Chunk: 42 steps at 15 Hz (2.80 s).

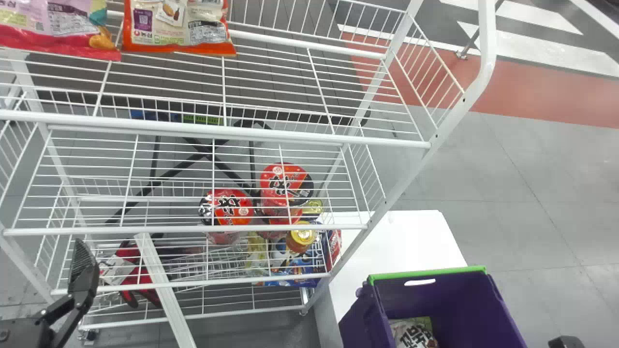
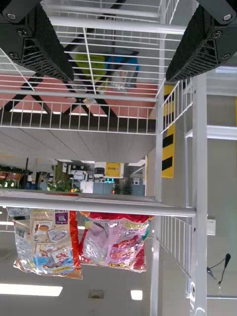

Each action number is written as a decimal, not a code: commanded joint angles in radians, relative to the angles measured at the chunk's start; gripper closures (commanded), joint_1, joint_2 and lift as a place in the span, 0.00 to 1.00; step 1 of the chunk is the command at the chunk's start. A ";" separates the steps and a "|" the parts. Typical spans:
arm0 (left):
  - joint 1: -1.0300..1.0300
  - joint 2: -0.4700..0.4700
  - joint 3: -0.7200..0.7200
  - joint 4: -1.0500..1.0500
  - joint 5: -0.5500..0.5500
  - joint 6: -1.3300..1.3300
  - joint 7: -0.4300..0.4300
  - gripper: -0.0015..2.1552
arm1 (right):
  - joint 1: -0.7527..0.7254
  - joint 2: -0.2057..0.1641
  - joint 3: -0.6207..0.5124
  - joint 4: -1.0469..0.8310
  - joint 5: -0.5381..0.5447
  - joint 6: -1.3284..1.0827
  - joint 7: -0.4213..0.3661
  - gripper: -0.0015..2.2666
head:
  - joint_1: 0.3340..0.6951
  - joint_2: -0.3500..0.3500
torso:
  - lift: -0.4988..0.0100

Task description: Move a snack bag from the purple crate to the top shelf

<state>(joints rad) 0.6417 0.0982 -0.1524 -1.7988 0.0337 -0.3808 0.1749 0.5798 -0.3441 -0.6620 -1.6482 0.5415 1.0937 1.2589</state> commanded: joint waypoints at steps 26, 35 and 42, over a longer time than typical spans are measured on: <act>-0.007 -0.002 -0.018 -0.001 -0.009 0.003 0.006 0.06 | -0.003 0.040 -0.039 -0.100 0.006 0.032 0.045 0.80 | 1.00 0.00 | 0.79; -0.007 -0.002 -0.015 -0.005 -0.012 0.018 0.006 0.06 | -0.005 0.042 -0.021 -0.104 0.014 0.035 0.043 0.80 | 1.00 0.00 | 0.86; -0.002 -0.002 -0.016 -0.017 -0.017 0.021 0.006 0.06 | -0.014 0.042 -0.002 -0.107 0.020 0.035 0.042 0.80 | 1.00 0.00 | 0.91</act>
<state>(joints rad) 0.6394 0.0966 -0.1686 -1.8157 0.0175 -0.3602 0.1810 0.5688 -0.3022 -0.6676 -1.7549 0.5601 1.1283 1.3009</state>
